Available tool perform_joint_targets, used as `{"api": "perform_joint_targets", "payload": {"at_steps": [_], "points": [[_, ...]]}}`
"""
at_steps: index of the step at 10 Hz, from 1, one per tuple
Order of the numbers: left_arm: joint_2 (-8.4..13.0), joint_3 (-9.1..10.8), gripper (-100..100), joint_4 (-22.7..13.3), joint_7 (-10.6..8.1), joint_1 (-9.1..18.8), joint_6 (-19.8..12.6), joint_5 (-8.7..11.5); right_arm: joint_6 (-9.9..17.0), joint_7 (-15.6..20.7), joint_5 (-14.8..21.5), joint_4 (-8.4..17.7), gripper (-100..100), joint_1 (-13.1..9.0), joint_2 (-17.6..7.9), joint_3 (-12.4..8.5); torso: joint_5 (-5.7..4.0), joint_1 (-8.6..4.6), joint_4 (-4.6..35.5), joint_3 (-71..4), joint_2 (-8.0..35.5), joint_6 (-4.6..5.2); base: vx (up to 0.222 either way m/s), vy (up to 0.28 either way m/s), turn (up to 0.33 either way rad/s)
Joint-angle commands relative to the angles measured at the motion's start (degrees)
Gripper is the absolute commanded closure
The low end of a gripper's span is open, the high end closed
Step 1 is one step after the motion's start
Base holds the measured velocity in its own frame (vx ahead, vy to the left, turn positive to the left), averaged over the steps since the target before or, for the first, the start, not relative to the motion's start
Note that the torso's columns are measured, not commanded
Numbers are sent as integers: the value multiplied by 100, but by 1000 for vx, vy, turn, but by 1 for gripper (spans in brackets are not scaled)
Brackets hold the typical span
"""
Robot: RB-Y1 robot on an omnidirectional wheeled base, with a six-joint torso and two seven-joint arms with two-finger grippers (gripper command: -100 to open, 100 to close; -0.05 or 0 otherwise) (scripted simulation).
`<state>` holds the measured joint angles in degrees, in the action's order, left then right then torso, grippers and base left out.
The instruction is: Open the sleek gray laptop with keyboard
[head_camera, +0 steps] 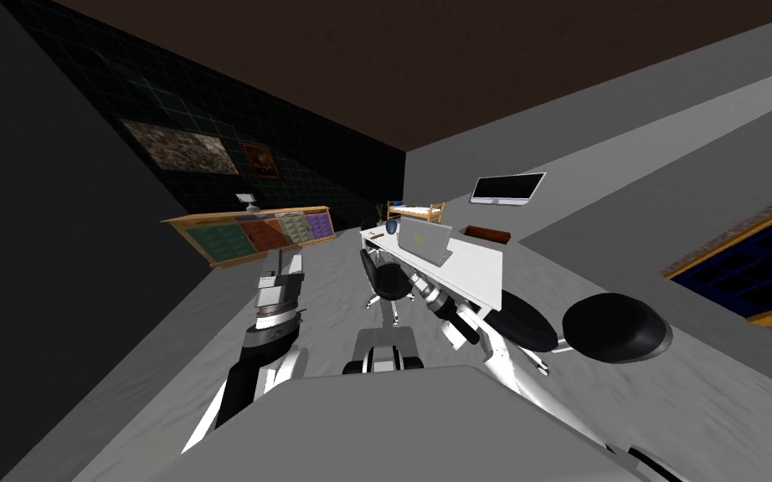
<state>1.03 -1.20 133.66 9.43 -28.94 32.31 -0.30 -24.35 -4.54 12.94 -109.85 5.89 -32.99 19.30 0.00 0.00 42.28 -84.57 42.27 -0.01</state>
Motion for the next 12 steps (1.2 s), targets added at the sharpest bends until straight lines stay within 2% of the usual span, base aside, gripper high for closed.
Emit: {"api": "perform_joint_targets", "payload": {"at_steps": [1,2,3,4,5,6,7,8,9,10,11,12], "points": [[0,0,0,0,0,0,0,0,-13,12,109,328,-100,-284,-408,237,0,0,1,1,2,2,1,15,104],[0,0,0,0,0,0,0,0,-13,12,109,328,-100,-284,-488,237,0,1,0,0,1,-1,4,12,56],[0,0,0,0,0,0,0,0,-35,23,181,589,-100,-486,-697,395,0,0,1,1,2,3,6,14,112],[0,0,0,0,0,0,0,0,-35,23,181,589,-100,-486,-787,395,0,0,0,0,0,0,5,10,49],[0,0,0,0,0,0,0,0,-56,34,253,849,-100,-690,-1012,555,0,-1,1,1,1,3,5,12,88],[0,0,0,0,0,0,0,0,-56,34,253,861,-100,-690,-1088,555,0,0,0,0,0,0,5,10,52],[0,0,0,0,0,0,0,0,-75,45,326,1144,-100,-897,-1288,714,0,-1,1,1,2,3,6,16,93],[0,0,0,0,0,0,0,0,-75,45,326,1144,-100,-897,-1387,714,1,2,0,0,0,-1,6,12,57],[0,0,0,0,0,0,0,0,-93,57,397,1371,-100,-1107,-1601,874,0,0,0,1,2,3,7,12,83],[0,0,0,0,0,0,0,0,-93,57,397,1437,-100,-1107,-1684,874,0,0,0,0,0,0,6,10,60],[0,0,0,0,0,0,0,0,-109,69,469,1693,-100,-1318,-1891,1034,0,-1,1,1,2,3,4,16,107],[0,0,0,0,0,0,0,0,-109,69,469,1740,-100,-1318,-1976,1034,0,1,1,1,1,0,4,10,61]]}}
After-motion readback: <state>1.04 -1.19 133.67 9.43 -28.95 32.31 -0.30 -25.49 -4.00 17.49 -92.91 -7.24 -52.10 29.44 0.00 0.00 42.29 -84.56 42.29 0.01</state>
